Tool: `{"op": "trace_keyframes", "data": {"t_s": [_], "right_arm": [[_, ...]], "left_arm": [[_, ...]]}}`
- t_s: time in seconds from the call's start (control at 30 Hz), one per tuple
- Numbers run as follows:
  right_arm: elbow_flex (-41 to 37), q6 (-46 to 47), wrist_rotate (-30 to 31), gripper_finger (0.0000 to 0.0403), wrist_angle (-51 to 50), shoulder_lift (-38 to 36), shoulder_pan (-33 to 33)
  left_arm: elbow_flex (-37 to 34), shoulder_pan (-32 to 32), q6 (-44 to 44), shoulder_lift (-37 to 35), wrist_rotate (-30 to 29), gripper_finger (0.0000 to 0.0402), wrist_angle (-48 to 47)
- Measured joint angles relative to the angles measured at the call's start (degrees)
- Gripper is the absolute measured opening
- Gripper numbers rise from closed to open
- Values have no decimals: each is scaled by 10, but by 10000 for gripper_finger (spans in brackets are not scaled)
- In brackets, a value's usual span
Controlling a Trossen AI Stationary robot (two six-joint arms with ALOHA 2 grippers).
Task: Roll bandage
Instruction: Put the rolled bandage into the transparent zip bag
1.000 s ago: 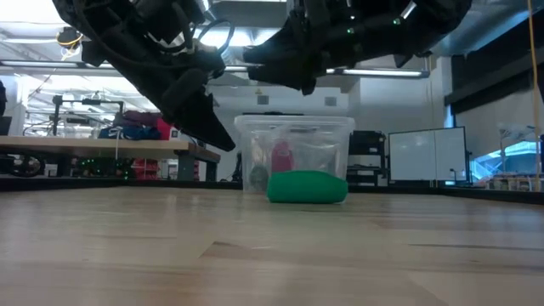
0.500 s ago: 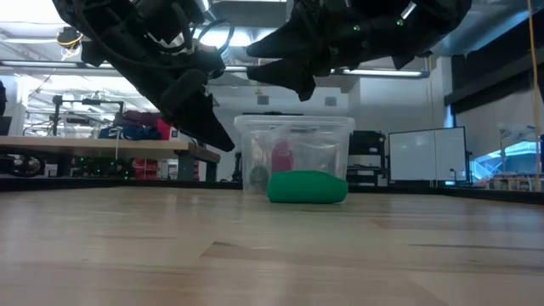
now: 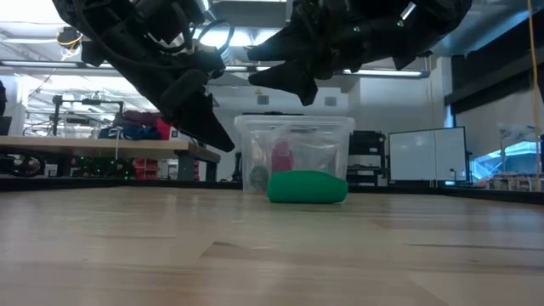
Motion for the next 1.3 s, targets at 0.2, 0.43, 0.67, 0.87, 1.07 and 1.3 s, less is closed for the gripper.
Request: {"op": "trace_keyframes", "data": {"t_s": [0.2,0.43,0.67,0.87,1.07,1.3], "right_arm": [[0,21,0,227,3,0,0],[0,21,0,227,48,0,0],[0,26,0,227,119,0,0],[0,26,1,227,150,0,0],[0,23,21,227,148,0,0],[0,28,31,227,148,0,0]], "left_arm": [[0,0,0,0,0,100,0],[0,0,0,0,0,100,0],[0,0,0,0,0,100,0],[0,0,0,0,0,100,0],[0,0,0,0,0,100,0],[0,0,0,0,0,100,0]]}}
